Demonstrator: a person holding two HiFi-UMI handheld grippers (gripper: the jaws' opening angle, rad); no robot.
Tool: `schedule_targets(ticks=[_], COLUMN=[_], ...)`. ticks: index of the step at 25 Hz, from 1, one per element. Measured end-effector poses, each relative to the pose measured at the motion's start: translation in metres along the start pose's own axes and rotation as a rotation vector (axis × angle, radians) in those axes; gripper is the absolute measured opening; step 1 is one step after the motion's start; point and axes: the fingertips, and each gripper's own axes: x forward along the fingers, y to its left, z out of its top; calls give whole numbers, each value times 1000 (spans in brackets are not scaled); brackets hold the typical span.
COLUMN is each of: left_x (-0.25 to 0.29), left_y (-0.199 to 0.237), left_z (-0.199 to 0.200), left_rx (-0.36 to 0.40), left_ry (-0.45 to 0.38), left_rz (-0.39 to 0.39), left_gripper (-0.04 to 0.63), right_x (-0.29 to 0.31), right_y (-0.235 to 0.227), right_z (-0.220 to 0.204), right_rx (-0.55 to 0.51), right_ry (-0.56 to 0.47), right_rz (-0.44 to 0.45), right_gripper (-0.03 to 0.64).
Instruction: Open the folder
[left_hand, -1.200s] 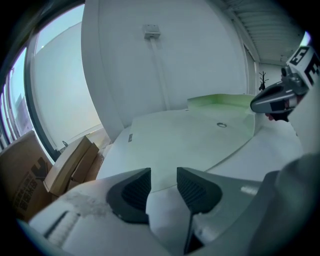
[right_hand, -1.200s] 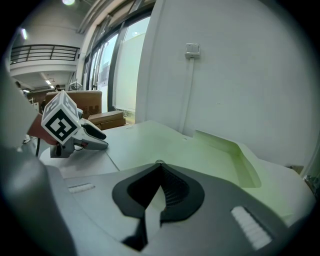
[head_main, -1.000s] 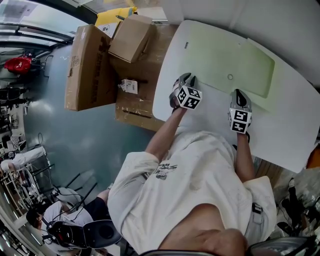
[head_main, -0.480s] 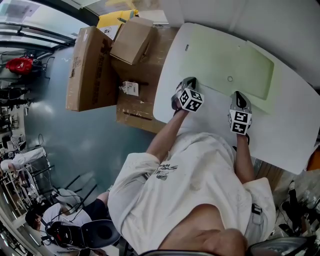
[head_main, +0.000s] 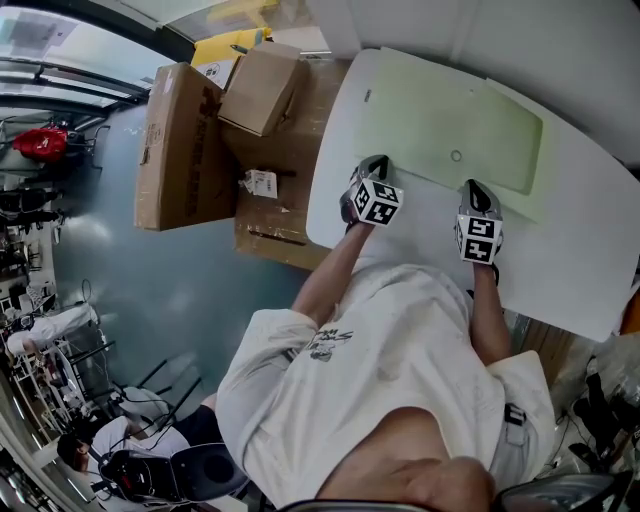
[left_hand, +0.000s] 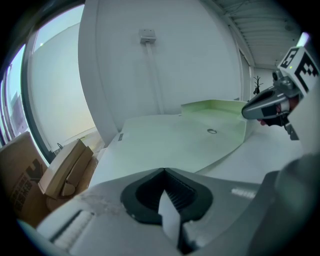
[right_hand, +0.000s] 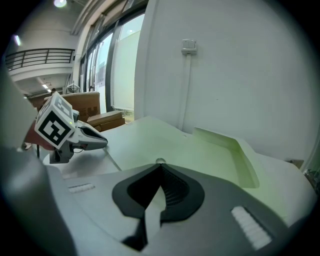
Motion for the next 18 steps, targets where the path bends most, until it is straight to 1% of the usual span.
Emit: schedule_targets(ticks=[5,10,15,18], left_x=[-9,-17,-29,-35], left_y=[1,3,2,-2], left_z=[11,19,36,47], left_rx=[-29,-51,-87,-115], left_ry=[-36,-69,-132,-164], left_rz=[-5,1,2,-11], left_gripper=[0,2,1,0], right_x=[-3,-1,-3,-6], right_y=[-1,4,7,6], right_z=[8,14,16,19], right_rx=[16,10,18,45], right_ry=[-20,-29,-31,-49], right_rz=[-5,8,14,13], right_gripper=[0,0,0,0])
